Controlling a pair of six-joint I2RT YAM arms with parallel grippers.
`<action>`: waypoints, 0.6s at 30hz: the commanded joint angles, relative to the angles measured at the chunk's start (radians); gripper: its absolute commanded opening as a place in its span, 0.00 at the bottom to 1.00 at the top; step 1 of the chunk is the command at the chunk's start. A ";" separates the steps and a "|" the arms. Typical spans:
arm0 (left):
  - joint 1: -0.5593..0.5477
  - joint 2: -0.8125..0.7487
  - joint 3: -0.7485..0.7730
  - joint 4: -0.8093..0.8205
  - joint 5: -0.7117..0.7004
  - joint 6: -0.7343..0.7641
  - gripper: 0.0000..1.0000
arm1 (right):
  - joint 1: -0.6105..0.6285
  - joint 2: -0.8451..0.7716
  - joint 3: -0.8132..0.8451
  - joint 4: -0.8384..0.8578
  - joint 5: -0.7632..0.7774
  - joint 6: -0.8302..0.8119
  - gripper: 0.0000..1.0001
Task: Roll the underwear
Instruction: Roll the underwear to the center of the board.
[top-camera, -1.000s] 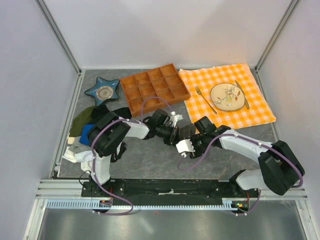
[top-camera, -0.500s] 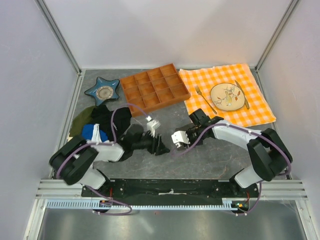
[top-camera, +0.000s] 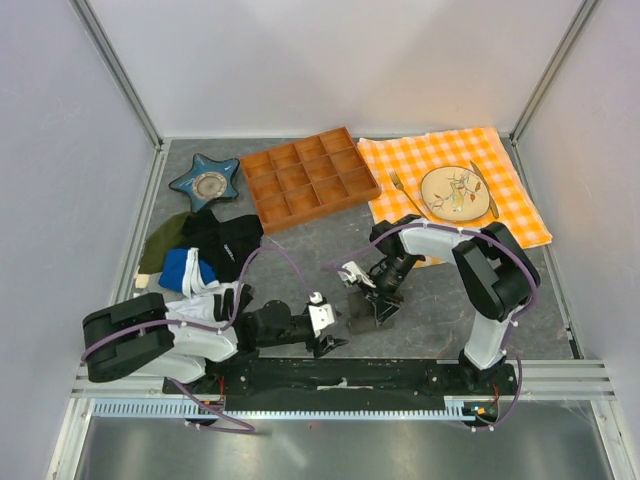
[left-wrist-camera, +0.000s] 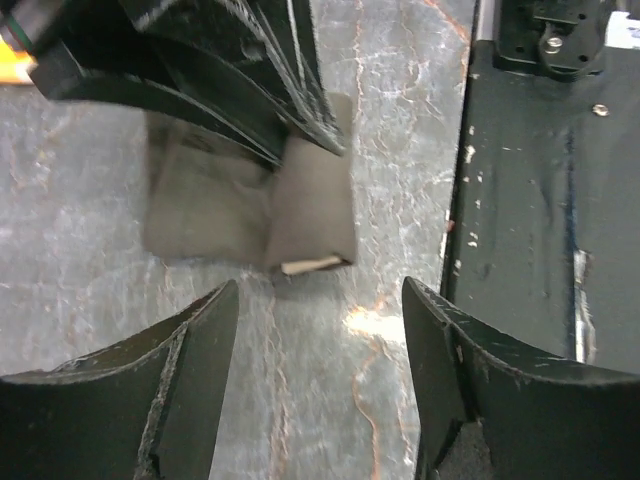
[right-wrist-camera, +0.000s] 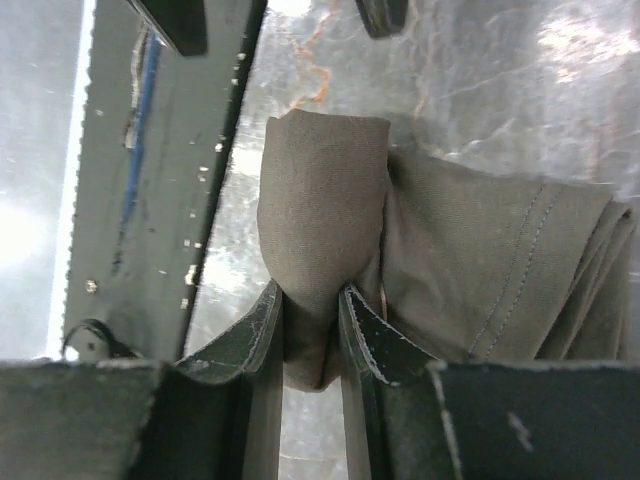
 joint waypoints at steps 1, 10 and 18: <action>-0.050 0.076 0.075 0.064 -0.130 0.178 0.73 | 0.006 0.060 0.003 -0.080 -0.008 0.023 0.19; -0.085 0.254 0.205 0.048 -0.078 0.231 0.72 | -0.012 0.107 0.021 -0.071 -0.009 0.042 0.19; -0.088 0.378 0.312 -0.058 -0.057 0.238 0.46 | -0.024 0.104 0.012 -0.065 -0.009 0.042 0.21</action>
